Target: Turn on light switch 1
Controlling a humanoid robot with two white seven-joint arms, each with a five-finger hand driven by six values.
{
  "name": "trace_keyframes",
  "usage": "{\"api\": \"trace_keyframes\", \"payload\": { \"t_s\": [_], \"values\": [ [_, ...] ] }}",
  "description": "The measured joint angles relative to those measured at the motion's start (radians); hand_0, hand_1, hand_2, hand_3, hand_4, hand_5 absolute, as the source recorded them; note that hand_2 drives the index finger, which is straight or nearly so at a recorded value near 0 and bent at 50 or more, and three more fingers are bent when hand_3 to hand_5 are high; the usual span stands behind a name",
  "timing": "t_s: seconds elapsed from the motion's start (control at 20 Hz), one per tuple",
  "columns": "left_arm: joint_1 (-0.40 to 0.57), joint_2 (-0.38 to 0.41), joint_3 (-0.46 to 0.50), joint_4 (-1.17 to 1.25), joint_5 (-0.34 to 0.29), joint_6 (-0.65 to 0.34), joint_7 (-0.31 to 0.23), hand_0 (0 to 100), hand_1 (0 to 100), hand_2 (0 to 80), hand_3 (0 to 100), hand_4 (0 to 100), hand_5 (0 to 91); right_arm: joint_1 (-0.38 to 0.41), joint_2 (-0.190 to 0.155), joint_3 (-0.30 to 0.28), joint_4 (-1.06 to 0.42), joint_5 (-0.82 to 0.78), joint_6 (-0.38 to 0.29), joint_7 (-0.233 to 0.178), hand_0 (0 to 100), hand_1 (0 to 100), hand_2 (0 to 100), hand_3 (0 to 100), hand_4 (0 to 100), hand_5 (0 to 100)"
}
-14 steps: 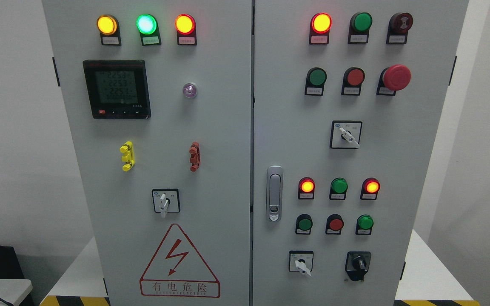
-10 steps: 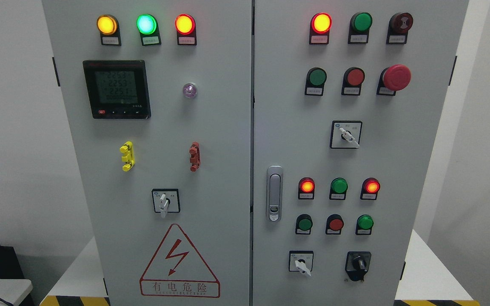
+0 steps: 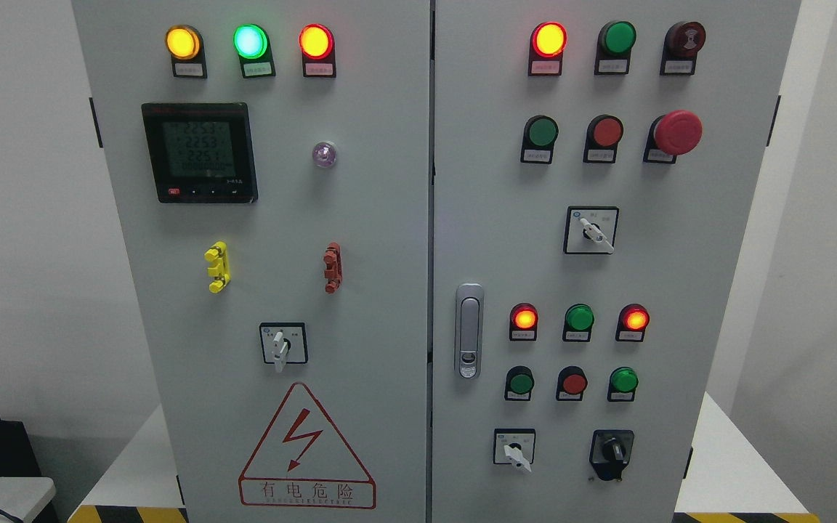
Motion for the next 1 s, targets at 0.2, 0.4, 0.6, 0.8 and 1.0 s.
{"api": "trace_keyframes", "payload": {
  "t_s": [0.2, 0.4, 0.6, 0.8, 1.0],
  "values": [
    [0.002, 0.0, 0.003, -0.002, 0.0, 0.0, 0.001, 52, 0, 0.0, 0, 3, 0.0, 0.0, 0.0, 0.0, 0.0, 0.0, 0.0, 0.0, 12, 39, 0, 0, 0, 0],
    [0.006, 0.0, 0.024, -0.006, 0.0, 0.0, 0.001, 52, 0, 0.0, 0, 4, 0.0, 0.0, 0.0, 0.0, 0.0, 0.0, 0.0, 0.0, 12, 39, 0, 0, 0, 0],
    [0.023, 0.0, 0.049, -0.03, 0.0, 0.003, 0.007, 51, 0, 0.0, 0, 4, 0.0, 0.0, 0.0, 0.0, 0.0, 0.0, 0.0, 0.0, 12, 39, 0, 0, 0, 0],
    [0.057, 0.0, 0.07, -0.082, 0.0, 0.008, 0.003, 51, 0, 0.0, 0, 4, 0.0, 0.0, 0.0, 0.0, 0.0, 0.0, 0.0, 0.0, 12, 39, 0, 0, 0, 0],
    [0.082, 0.0, 0.135, -0.141, 0.0, 0.008, -0.005, 51, 0, 0.0, 0, 5, 0.0, 0.0, 0.0, 0.0, 0.0, 0.0, 0.0, 0.0, 12, 39, 0, 0, 0, 0]
  ]
}}
